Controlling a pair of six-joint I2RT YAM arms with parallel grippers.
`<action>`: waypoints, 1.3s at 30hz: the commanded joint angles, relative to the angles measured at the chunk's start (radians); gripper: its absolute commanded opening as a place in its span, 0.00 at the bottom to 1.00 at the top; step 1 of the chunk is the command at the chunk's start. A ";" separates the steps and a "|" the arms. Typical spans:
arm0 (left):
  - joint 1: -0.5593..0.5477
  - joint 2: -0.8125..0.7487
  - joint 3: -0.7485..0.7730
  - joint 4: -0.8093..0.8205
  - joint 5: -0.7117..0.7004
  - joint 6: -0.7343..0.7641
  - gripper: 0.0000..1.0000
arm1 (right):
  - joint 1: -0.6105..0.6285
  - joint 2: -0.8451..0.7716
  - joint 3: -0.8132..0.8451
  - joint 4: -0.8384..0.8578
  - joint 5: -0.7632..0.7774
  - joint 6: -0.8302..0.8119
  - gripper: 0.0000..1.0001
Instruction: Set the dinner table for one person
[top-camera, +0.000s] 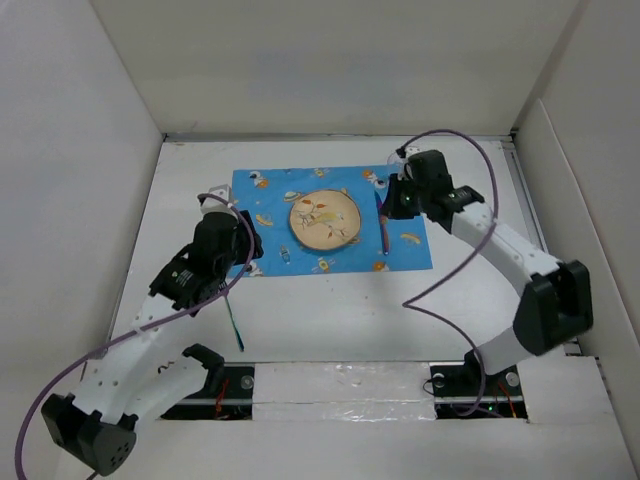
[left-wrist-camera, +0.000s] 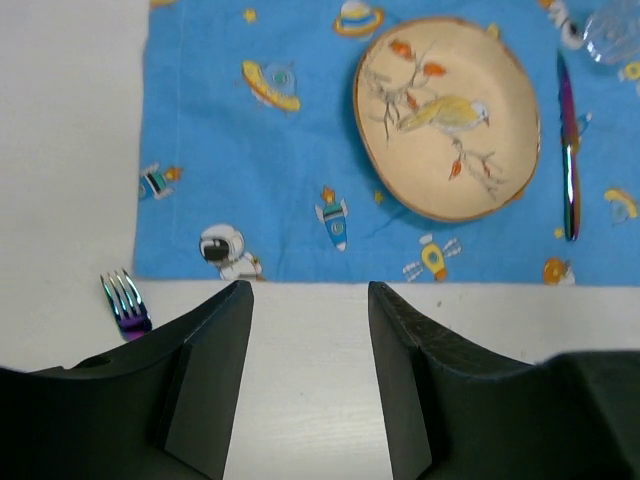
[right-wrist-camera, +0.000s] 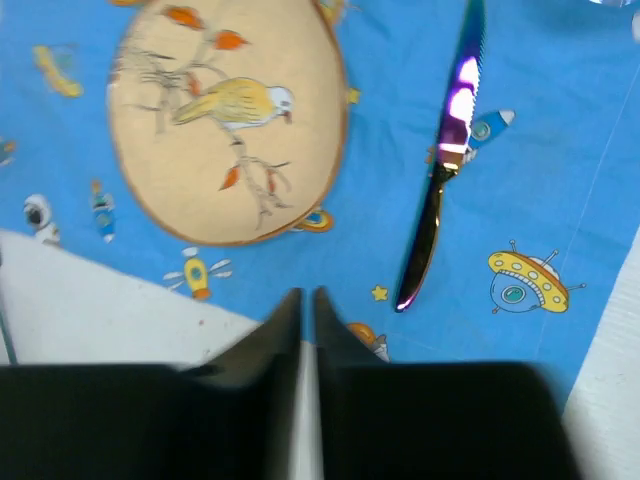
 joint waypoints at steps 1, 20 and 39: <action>-0.020 0.034 0.057 -0.103 0.026 -0.102 0.47 | 0.043 -0.198 -0.146 0.246 -0.037 0.058 0.00; 0.389 0.459 0.033 -0.443 0.235 -0.095 0.39 | 0.208 -0.789 -0.686 0.622 0.125 0.181 0.16; 0.342 0.634 0.017 -0.379 0.147 -0.174 0.47 | 0.175 -0.782 -0.660 0.573 0.090 0.162 0.19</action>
